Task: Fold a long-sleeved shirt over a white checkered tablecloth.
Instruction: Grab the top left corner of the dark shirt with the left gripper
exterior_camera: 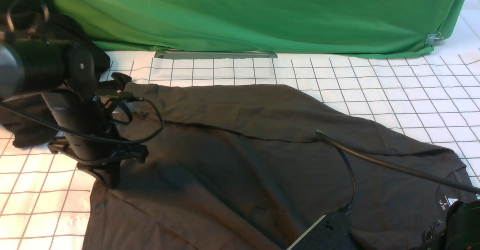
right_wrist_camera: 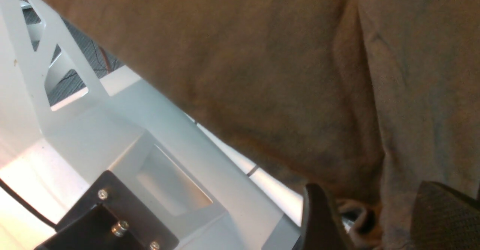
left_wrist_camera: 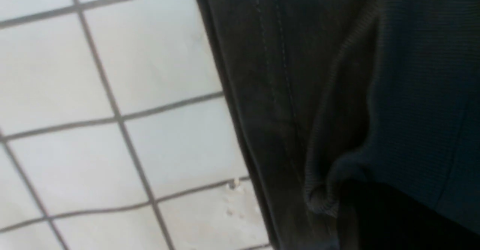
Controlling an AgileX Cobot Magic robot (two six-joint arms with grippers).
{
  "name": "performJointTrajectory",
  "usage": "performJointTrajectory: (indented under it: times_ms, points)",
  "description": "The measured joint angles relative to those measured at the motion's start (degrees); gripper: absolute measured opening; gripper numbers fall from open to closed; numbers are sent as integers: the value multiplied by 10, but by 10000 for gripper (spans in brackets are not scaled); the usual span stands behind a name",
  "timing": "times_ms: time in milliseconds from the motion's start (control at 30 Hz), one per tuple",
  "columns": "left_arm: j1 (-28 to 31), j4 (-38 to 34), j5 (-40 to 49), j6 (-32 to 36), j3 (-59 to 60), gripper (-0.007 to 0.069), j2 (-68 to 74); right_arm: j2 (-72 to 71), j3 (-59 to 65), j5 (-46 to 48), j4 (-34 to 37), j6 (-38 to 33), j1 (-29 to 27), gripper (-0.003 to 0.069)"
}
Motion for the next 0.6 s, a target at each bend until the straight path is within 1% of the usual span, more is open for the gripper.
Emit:
performJointTrajectory:
  times_ms: [233, 367, 433, 567, 600]
  points:
    - [0, 36, 41, -4, 0, -4, -28, 0, 0, 0, 0, -8, 0, 325]
    - [0, 29, 46, -4, 0, -1, -21, 0, 0, -2, 0, -9, 0, 325]
    - [0, 24, 43, -4, 1, 13, -20, 0, 0, -2, 0, -9, 0, 325]
    - [0, 21, 43, -4, 1, 104, -21, 0, 0, -2, 0, -9, 0, 325]
    - [0, 24, 56, -8, -8, 172, -21, 0, 0, -2, 0, -9, 0, 325]
